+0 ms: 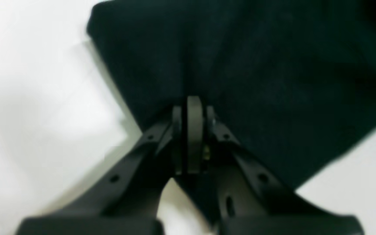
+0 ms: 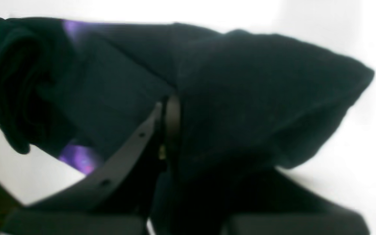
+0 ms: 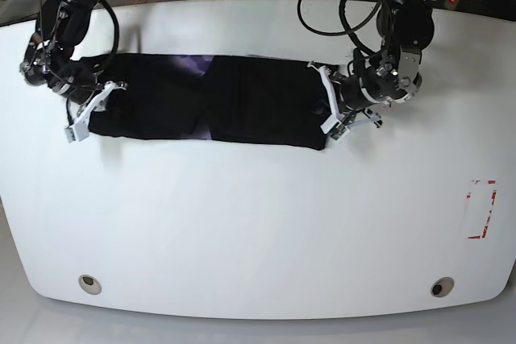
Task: Fold the T-shirt properly
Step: 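Grasp the folded shirt with both grippers and lift it, then fold the shirt over with the left gripper onto the right gripper's side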
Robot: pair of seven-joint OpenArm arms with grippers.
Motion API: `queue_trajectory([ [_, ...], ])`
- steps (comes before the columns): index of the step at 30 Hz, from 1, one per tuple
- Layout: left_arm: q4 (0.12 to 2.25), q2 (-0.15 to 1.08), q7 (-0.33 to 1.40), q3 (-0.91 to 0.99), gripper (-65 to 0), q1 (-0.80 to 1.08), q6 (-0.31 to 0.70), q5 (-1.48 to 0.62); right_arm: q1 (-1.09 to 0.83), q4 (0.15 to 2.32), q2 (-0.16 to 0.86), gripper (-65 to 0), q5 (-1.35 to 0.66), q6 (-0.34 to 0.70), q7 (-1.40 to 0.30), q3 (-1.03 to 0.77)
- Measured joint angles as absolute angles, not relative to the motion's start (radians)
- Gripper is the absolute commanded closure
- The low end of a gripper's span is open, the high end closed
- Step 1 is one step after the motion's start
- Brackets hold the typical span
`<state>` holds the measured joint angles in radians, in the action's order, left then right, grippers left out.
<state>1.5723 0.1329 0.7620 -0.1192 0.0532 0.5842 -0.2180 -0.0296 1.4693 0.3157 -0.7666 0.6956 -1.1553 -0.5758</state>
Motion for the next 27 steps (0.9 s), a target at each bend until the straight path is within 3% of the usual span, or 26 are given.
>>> queue_trajectory([
  [7, 1.547, 0.017, 0.784, -0.213, 0.0, 0.019, 0.584, -0.206, -0.022, 1.625, 0.434, 0.0, -0.785, 0.696, -1.209, -0.579],
  [12, 1.459, -0.096, 0.777, -0.234, 0.0, -0.006, 0.585, -0.161, -0.020, 1.733, 0.460, 0.0, -0.793, 0.696, -1.250, -0.579],
  [17, 1.410, -0.152, 0.772, -0.262, 0.0, -0.027, 0.585, -0.128, -0.015, 1.800, 0.434, 0.0, -0.897, 0.697, -1.266, -0.570],
  [27, 1.397, -0.149, 0.769, -0.284, 0.0, -0.036, 0.585, -0.131, -0.030, 1.798, 0.282, 0.0, -0.872, 0.696, -1.281, -0.405],
])
